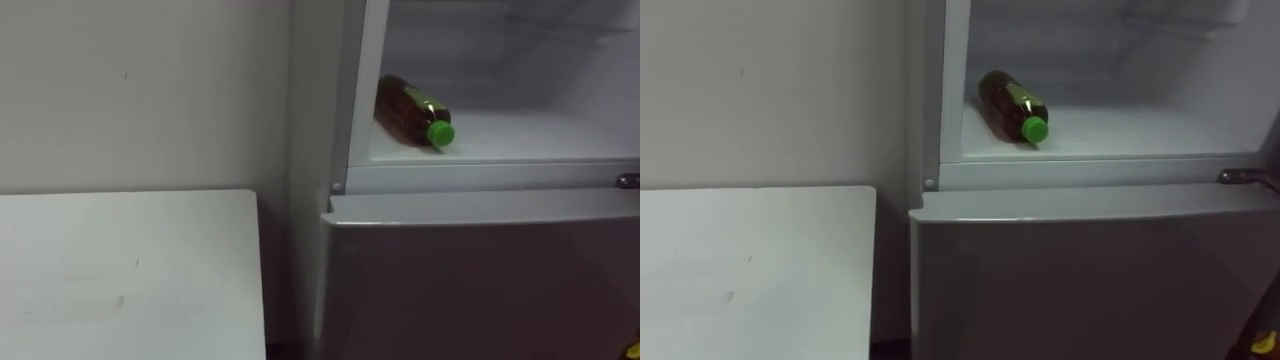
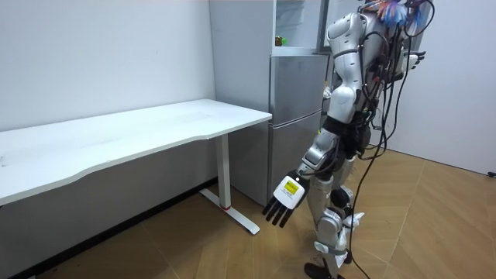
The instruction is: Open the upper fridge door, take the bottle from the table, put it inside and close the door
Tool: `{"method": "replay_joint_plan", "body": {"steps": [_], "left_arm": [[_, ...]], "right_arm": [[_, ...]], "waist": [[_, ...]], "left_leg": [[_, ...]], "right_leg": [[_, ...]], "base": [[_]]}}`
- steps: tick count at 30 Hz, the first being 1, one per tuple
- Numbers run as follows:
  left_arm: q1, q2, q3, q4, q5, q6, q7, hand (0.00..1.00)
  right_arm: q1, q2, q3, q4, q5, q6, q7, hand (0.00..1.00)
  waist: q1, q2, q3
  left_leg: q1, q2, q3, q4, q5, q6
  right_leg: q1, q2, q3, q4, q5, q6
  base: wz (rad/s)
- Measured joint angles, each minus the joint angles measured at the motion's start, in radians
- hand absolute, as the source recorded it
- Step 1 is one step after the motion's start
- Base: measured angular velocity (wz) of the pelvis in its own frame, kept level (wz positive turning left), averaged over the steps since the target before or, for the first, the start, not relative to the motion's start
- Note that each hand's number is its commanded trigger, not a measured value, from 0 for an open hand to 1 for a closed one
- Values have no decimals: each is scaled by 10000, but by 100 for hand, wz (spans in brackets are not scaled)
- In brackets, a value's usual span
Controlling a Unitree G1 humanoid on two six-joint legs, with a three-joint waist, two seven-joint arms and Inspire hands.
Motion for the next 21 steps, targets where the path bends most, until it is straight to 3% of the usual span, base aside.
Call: {"method": "replay_joint_plan", "body": {"steps": [5, 16, 21], "left_arm": [[-19, -27, 237, 16, 104, -4, -34, 0], [-21, -253, 392, 423, 431, -24, -437, 0], [-139, -267, 389, 672, 374, -80, -382, 0]], "right_arm": [[-92, 0, -11, -135, -81, 202, -174, 0], [-110, 71, 412, -991, -670, 1068, -397, 0], [-110, 110, 916, -1274, -668, 1067, -710, 0]], "waist": [[-18, -12, -4], [73, -12, 0], [66, -6, 4]], "left_leg": [[-11, -28, 20, 11, 11, 6], [189, -205, 9, 19, 36, 56], [108, -153, 4, 109, 34, 50]], "right_leg": [[-76, 16, 27, 168, -23, -10], [-335, -183, 192, 901, -448, 55], [-348, -160, 241, 904, -448, 60]], "base": [[-2], [-2], [-3]]}}
